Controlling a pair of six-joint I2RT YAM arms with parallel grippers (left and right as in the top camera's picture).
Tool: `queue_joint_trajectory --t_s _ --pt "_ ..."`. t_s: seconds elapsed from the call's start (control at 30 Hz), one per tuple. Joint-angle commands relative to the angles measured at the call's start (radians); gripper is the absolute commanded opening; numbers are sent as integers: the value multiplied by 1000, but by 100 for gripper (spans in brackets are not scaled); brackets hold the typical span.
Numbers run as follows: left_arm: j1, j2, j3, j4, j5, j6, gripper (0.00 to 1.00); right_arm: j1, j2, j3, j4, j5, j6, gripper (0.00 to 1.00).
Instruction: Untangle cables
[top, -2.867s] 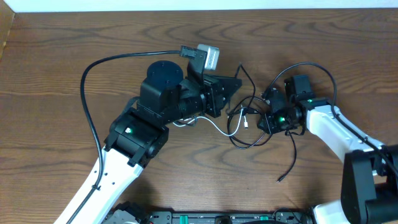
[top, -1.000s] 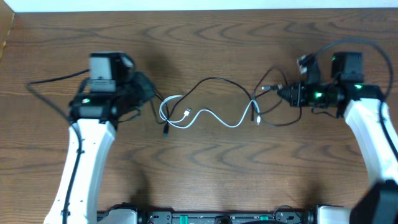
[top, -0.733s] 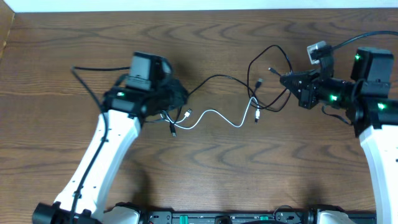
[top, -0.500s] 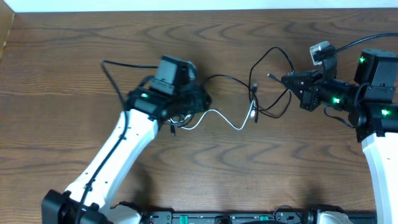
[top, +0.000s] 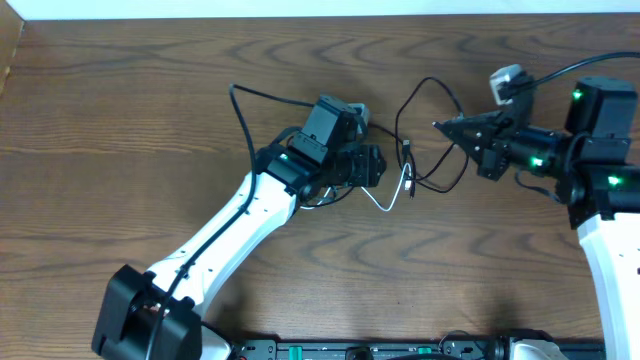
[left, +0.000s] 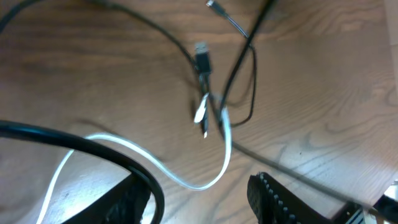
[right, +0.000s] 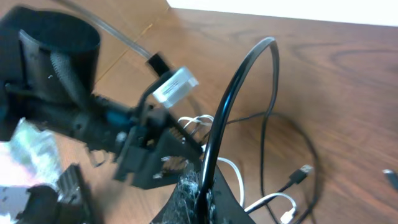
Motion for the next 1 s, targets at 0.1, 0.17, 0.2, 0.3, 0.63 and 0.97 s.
queue_joint_trajectory --t_s 0.1,0.17,0.2,0.3,0.63,0.97 --pt "-3 41 4 96 5 35 56 71 -16 10 -4 -31 -10 1" --pt "-3 58 4 124 5 35 56 91 -16 10 -4 -31 -10 1" --pt "-3 64 4 131 5 35 56 97 -16 10 -4 -31 -10 1" --pt "-3 85 4 149 4 35 56 111 -16 10 -5 -31 -5 1" --pt "-2 124 4 81 -365 35 41 127 -17 10 -23 -56 1 1" --pt "105 111 4 -185 -741 -19 20 90 -17 10 -169 590 176 1"
